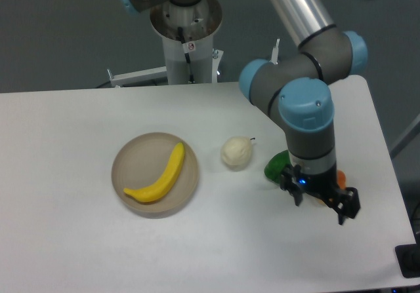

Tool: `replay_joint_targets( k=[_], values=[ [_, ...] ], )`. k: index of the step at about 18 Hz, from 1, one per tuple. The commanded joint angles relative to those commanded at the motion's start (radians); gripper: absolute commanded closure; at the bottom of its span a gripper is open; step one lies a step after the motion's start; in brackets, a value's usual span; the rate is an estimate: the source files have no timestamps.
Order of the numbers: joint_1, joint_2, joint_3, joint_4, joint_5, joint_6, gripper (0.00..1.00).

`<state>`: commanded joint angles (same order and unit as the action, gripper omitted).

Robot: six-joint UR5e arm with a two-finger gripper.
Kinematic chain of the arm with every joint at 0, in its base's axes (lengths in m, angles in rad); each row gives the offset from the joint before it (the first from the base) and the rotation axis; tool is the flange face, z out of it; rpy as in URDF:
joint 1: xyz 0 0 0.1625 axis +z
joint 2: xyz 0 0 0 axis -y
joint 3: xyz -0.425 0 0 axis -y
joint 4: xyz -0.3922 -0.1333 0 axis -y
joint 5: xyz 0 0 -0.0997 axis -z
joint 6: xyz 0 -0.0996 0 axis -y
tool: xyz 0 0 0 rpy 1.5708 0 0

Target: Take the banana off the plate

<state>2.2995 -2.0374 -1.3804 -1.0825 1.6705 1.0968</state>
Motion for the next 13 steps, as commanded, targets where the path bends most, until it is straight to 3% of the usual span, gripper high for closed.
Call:
replay_joint_targets(
  k=[2, 4, 9, 11, 13],
  values=[
    [-0.026, 0.044, -0.058, -0.034, -0.012, -0.066, 0.00],
    [-0.037, 0.072, -0.124, -0.033, -0.070, -0.153, 0.00],
    [-0.086, 0.088, -0.204, -0.020, -0.176, -0.282, 0.00],
    [-0.120, 0.089, -0.239, 0.004, -0.178, -0.310, 0.00],
    [-0.152, 0.091, -0.297, 0.083, -0.178, -0.336, 0.00]
  ],
)
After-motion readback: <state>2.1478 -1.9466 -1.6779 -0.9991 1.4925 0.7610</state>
